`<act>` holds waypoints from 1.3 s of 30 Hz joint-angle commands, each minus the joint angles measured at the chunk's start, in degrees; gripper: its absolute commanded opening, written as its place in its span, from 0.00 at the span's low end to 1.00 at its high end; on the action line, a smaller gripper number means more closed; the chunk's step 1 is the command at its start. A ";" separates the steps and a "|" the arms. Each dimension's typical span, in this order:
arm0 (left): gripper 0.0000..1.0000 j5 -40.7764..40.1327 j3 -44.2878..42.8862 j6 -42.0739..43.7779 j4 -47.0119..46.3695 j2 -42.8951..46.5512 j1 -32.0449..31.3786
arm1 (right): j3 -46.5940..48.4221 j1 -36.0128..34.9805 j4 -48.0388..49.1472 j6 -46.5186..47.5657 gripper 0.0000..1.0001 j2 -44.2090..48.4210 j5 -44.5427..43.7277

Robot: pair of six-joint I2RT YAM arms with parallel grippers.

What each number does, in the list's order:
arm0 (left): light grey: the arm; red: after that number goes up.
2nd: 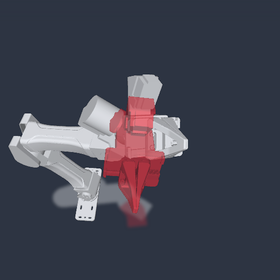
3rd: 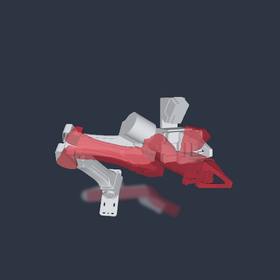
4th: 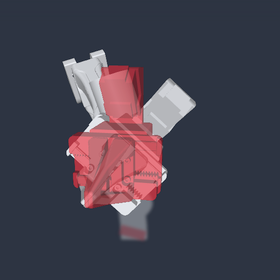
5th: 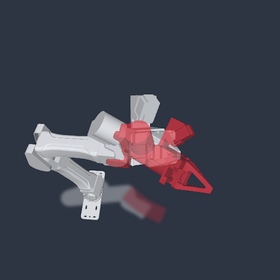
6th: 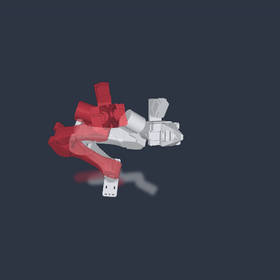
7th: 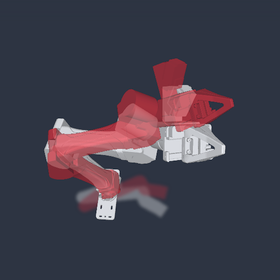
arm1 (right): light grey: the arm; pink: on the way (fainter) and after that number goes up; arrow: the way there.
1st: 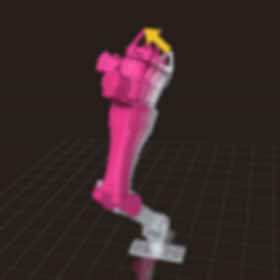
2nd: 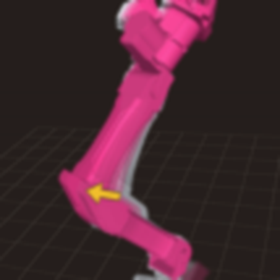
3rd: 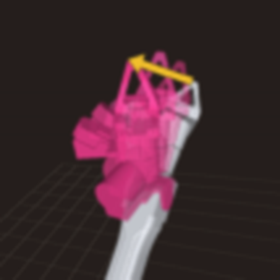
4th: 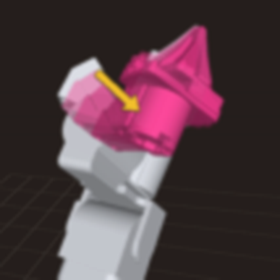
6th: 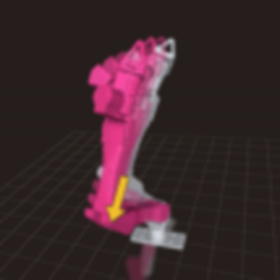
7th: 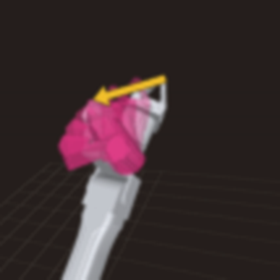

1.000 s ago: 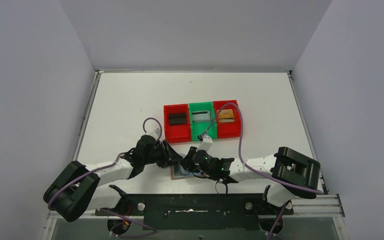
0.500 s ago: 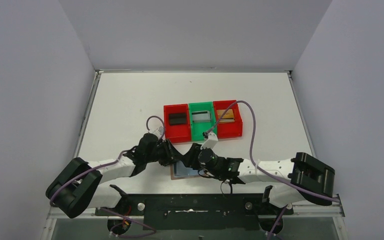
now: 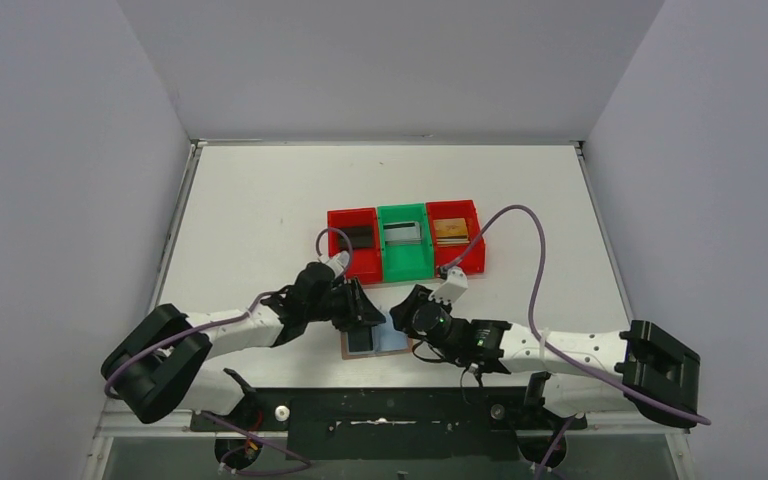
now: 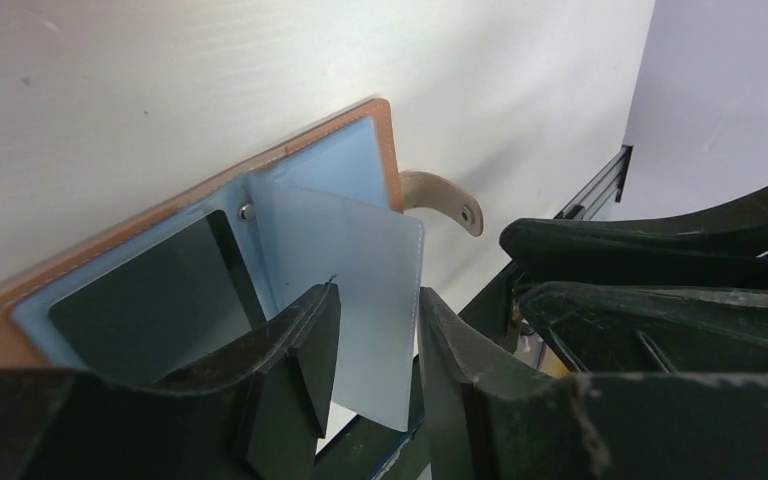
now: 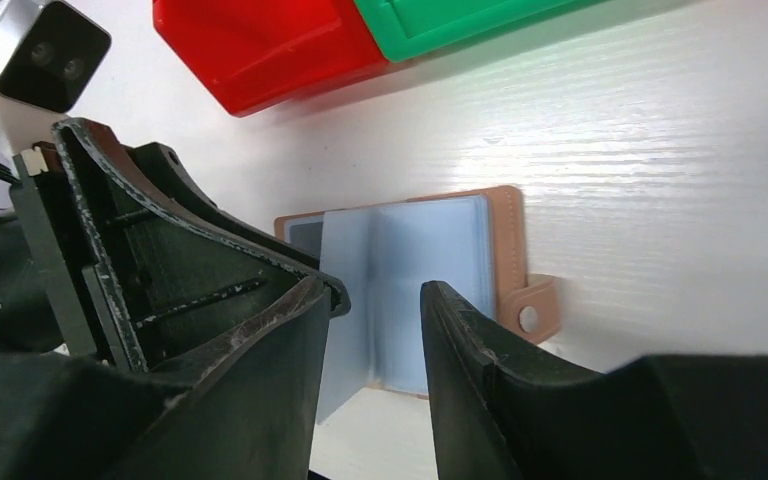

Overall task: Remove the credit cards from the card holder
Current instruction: Remove the credit card from the card holder.

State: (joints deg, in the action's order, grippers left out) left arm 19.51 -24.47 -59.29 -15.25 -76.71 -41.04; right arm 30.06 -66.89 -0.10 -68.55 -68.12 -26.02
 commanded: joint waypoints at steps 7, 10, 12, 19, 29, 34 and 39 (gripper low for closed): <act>0.38 -0.77 -3.04 -2.57 -7.27 -5.01 -4.79 | -0.55 -2.24 -5.59 -5.79 0.40 4.25 -9.63; 0.46 -0.75 -3.04 -2.44 -7.23 -4.27 -5.02 | -1.10 -2.50 -5.75 -6.52 0.39 4.86 -10.06; 0.50 -1.39 -3.16 -1.94 -5.98 -3.07 -5.02 | -1.11 -2.65 -6.21 -6.95 0.39 5.13 -10.51; 0.49 -6.22 -4.76 1.25 3.45 1.28 -4.92 | -1.35 -3.24 -4.94 -6.51 0.36 5.93 -10.86; 0.15 -2.76 -4.56 1.02 1.11 -3.56 -5.83 | -0.10 -3.28 -0.46 -3.71 0.33 2.92 -8.22; 0.14 -2.78 -4.43 0.15 -1.46 -4.15 -6.36 | -0.01 -3.32 -2.13 -5.02 0.32 2.45 -8.48; 0.30 -2.23 -4.23 -1.04 -3.68 -4.64 -6.60 | -0.83 -3.33 -2.06 -5.55 0.32 3.21 -8.72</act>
State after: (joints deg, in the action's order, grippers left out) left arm 16.16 -26.55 -59.53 -14.02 -81.08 -47.22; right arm 28.60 -69.84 -3.53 -72.97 -65.80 -32.16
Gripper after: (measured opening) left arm 0.220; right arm 0.324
